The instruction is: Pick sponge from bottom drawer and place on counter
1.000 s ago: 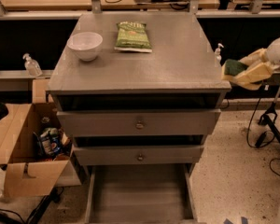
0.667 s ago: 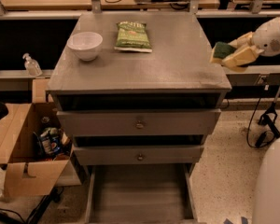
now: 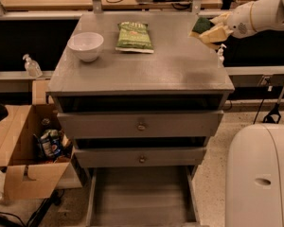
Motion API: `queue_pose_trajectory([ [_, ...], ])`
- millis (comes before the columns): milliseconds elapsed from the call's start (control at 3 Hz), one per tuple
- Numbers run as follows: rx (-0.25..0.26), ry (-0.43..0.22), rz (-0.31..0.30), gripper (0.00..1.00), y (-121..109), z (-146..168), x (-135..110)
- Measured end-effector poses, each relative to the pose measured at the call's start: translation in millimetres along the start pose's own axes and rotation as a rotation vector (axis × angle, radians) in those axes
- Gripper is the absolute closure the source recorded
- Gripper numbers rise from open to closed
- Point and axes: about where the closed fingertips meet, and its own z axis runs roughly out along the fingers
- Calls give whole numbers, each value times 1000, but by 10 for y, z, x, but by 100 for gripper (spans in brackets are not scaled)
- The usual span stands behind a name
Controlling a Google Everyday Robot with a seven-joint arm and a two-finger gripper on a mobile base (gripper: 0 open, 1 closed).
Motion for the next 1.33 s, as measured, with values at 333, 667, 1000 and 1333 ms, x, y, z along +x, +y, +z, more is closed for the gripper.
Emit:
queue_pose_trajectory([
  [333,40,-48,20,100,-137,147,-78],
  [667,49,-118,85,100,-253,339,215],
  [1000,63,-146,126,100,-338,523,484],
  [1333,57,-144,126,82,-322,569,487],
])
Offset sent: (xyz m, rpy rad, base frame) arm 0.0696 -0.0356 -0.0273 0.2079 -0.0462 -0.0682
